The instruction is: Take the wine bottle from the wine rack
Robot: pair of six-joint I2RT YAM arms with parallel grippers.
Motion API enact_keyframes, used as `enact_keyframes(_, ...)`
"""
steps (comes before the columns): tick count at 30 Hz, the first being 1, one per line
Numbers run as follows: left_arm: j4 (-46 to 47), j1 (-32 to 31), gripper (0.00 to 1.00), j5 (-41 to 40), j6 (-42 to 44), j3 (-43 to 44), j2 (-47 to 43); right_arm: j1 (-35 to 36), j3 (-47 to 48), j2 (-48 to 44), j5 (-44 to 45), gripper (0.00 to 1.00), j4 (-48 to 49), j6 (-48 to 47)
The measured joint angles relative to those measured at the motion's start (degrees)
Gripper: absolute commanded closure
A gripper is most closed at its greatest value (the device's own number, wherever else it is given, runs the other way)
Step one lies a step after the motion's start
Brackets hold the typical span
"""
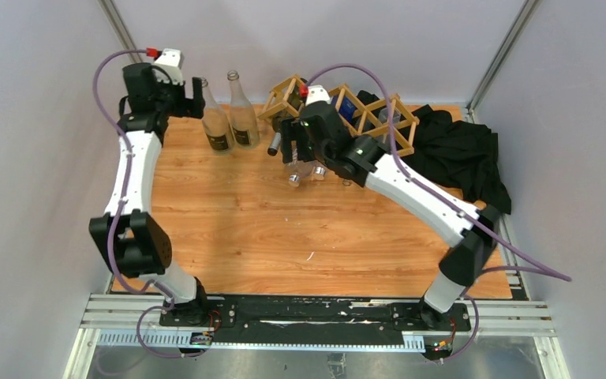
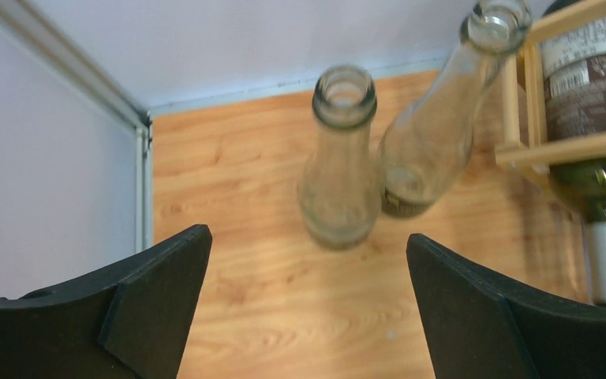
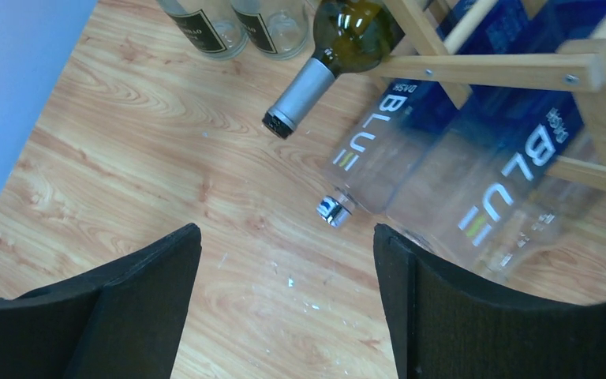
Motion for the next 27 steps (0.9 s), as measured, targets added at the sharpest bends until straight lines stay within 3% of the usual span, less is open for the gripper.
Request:
enact_keyframes(4, -8.39, 2.95, 0.0, 2.91, 1.03, -2.6, -7.78, -0.09, 7.89, 9.6, 0.85, 0.16, -1.49, 2.56)
enact_keyframes(13, -22.08, 3.3, 0.0, 7.17, 5.9, -11.82, -18.75, -0.2, 20.68, 28.46, 4.26, 0.19, -4.37, 8.87)
enact_keyframes(27, -25.83, 3.3, 0.0, 11.19, 7.56, -15.13, -22.47, -4.87, 24.83, 35.06, 1.73, 0.22, -2.73, 20.63)
